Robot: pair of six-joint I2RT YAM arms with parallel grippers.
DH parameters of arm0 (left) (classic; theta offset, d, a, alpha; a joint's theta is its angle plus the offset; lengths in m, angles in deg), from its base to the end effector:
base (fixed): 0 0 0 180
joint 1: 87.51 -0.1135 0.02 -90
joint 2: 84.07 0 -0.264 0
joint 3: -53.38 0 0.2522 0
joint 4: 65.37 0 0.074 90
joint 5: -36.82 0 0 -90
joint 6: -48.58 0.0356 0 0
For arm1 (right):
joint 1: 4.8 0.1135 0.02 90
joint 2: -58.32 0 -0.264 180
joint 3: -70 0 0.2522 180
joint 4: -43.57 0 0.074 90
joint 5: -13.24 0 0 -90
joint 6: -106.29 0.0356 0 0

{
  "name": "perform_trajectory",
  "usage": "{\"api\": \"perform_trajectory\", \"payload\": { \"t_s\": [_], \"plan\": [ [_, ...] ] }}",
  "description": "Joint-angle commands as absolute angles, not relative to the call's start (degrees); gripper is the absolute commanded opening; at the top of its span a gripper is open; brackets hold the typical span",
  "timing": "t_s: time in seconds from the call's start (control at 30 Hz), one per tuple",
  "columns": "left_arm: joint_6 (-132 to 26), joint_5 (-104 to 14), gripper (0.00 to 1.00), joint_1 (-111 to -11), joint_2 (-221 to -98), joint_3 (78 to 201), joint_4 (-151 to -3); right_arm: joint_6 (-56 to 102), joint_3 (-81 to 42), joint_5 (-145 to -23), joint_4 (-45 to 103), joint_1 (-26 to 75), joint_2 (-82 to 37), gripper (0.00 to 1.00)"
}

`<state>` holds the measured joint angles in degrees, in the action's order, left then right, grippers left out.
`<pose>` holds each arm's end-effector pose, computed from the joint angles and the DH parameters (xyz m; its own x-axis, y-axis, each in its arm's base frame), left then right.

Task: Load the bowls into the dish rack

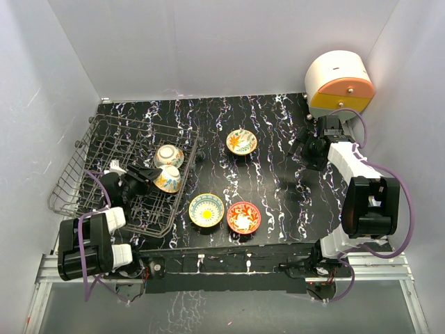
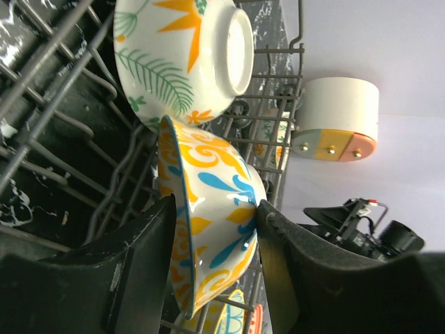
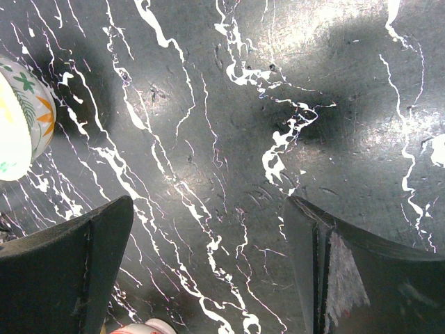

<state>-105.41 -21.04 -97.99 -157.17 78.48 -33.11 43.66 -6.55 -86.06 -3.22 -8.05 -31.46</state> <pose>0.2122 0.0200 0.1504 -0.4311 -0.8536 -0.2924 -0.0865 0.3616 -0.9283 0.3188 -0.0123 0.2252 -0.7793 0.4987 -0.3794 0.3757 0.8565 0.3540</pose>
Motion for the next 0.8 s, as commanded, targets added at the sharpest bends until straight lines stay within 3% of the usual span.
{"api": "perform_trajectory", "payload": {
  "t_s": [0.0,0.43,0.53,0.77],
  "plan": [
    [-94.58,-24.39,0.48,-97.71,-158.1,81.17,-54.64,43.45,-6.86,-86.63,-1.07,-8.24,-31.32,0.92],
    [-81.45,-35.27,0.59,-97.79,-160.53,91.84,-78.74,43.27,-7.04,-86.42,-1.24,-8.32,-31.41,0.92],
    [-79.72,-38.14,0.69,-97.79,-159.87,94.47,-83.3,43.28,-7.05,-86.54,-1.15,-8.27,-31.46,0.92],
    [-76.21,-46.17,0.72,-97.79,-159.07,102.54,-94.99,43.53,-6.78,-87.32,-0.72,-8.32,-31.64,0.92]
  ]
}}
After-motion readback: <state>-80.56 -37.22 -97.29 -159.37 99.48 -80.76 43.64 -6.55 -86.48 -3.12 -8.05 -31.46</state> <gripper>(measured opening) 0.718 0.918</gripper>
